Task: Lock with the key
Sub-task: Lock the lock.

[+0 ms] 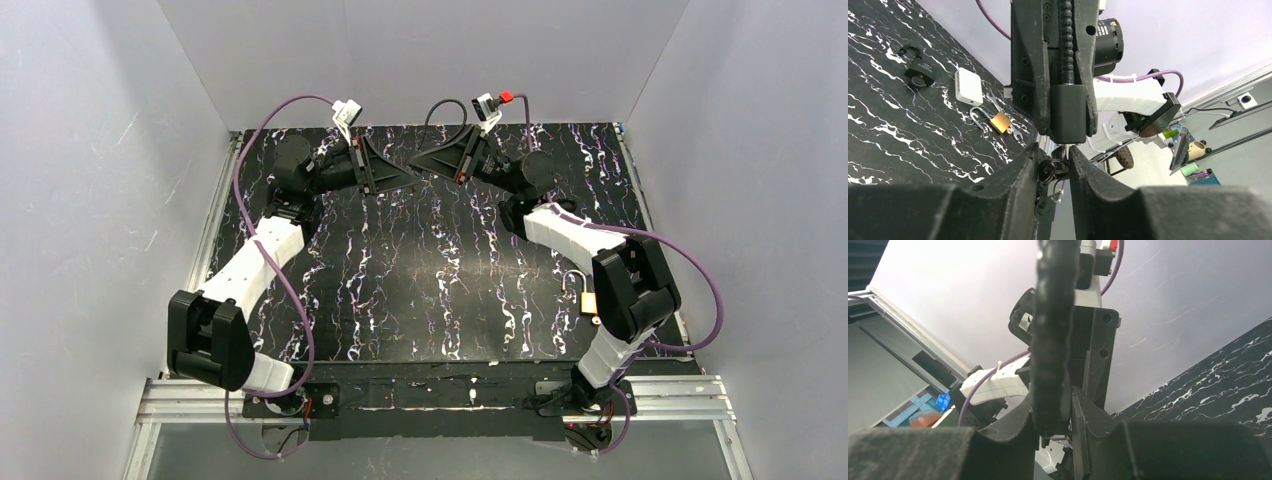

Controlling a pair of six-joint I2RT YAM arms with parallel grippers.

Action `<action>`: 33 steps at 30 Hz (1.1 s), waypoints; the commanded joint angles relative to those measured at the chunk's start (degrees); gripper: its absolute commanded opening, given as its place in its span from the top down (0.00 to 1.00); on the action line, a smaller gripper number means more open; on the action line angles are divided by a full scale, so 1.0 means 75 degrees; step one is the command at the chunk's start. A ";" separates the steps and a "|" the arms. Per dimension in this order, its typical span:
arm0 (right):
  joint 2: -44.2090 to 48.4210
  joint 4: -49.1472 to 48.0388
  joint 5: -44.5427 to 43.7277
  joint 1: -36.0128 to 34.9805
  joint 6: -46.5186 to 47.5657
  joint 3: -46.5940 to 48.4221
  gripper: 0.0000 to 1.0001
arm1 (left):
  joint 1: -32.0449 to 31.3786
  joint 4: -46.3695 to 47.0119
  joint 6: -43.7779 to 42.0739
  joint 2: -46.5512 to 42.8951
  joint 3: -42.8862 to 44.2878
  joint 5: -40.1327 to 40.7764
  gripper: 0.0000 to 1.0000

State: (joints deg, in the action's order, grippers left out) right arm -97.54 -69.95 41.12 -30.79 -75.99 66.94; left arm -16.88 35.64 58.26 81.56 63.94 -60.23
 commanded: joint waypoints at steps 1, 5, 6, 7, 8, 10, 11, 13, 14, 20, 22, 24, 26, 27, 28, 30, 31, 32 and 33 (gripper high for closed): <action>0.0357 -0.0869 -0.0076 -0.0032 -0.0056 0.0066 0.99 | 0.0003 0.0514 0.0115 -0.0134 -0.0084 0.0172 0.72; 0.0387 -0.0819 -0.0054 -0.0038 -0.0001 0.0029 0.99 | 0.0135 0.0487 0.0072 -0.0168 -0.0138 0.0252 0.74; 0.0392 -0.0786 -0.0047 -0.0033 0.0026 0.0028 0.99 | 0.0169 0.0478 0.0069 -0.0198 -0.0163 0.0282 0.75; 0.0405 -0.0770 -0.0046 -0.0032 0.0035 0.0022 0.99 | 0.0220 0.0469 0.0055 -0.0218 -0.0206 0.0310 0.76; 0.0407 -0.0764 -0.0056 -0.0032 0.0048 0.0008 0.99 | 0.0250 0.0464 0.0049 -0.0241 -0.0249 0.0337 0.77; 0.0427 -0.0692 -0.0078 -0.0032 0.0102 -0.0023 0.99 | 0.0309 0.0463 -0.0010 -0.0341 -0.0368 0.0381 0.77; 0.0420 -0.0682 -0.0080 -0.0032 0.0114 -0.0035 0.99 | 0.0317 0.0463 -0.0078 -0.0386 -0.0424 0.0395 0.78; 0.0401 -0.0663 -0.0090 -0.0032 0.0119 -0.0042 0.99 | 0.0319 0.0463 -0.0136 -0.0451 -0.0470 0.0388 0.79; 0.0392 -0.0673 -0.0101 -0.0032 0.0123 -0.0042 0.99 | 0.0325 0.0454 -0.0133 -0.0450 -0.0464 0.0375 0.80; 0.0325 -0.0772 -0.0107 -0.0043 0.0062 0.0016 0.99 | 0.0318 0.0451 0.0053 -0.0340 -0.0328 0.0354 0.82; 0.0316 -0.0800 -0.0104 -0.0055 0.0055 0.0006 0.99 | 0.0318 0.0460 0.0180 -0.0286 -0.0314 0.0354 0.81; 0.0313 -0.0879 -0.0116 -0.0055 0.0002 -0.0012 0.99 | 0.0324 0.0489 0.0313 -0.0229 -0.0310 0.0374 0.81; 0.0308 -0.0892 -0.0116 -0.0055 -0.0016 -0.0018 0.99 | 0.0324 0.0583 0.0460 -0.0150 -0.0294 0.0372 0.83; 0.0305 -0.0908 -0.0117 -0.0055 -0.0021 -0.0022 0.99 | 0.0318 0.0657 0.0550 -0.0131 -0.0287 0.0367 0.84; 0.0302 -0.0924 -0.0106 -0.0055 -0.0028 -0.0019 0.99 | 0.0318 0.0767 0.0637 -0.0110 -0.0278 0.0366 0.84; 0.0302 -0.0952 -0.0116 -0.0055 -0.0059 -0.0030 0.99 | 0.0320 0.0968 0.0888 -0.0057 -0.0287 0.0366 0.83; 0.0293 -0.0961 -0.0131 -0.0061 -0.0072 -0.0036 0.99 | 0.0309 0.1032 0.0928 -0.0037 -0.0298 0.0372 0.82; 0.0290 -0.0962 -0.0134 -0.0056 -0.0069 -0.0041 0.99 | 0.0311 0.1053 0.0938 -0.0035 -0.0296 0.0377 0.82; 0.0290 -0.0962 -0.0145 -0.0055 -0.0073 -0.0042 0.99 | 0.0307 0.1060 0.0923 -0.0035 -0.0308 0.0378 0.80</action>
State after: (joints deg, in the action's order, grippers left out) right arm -97.54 -70.78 40.45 -30.87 -75.70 66.46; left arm -15.11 40.75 63.72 81.03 61.23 -58.92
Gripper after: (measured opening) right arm 0.305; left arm 0.185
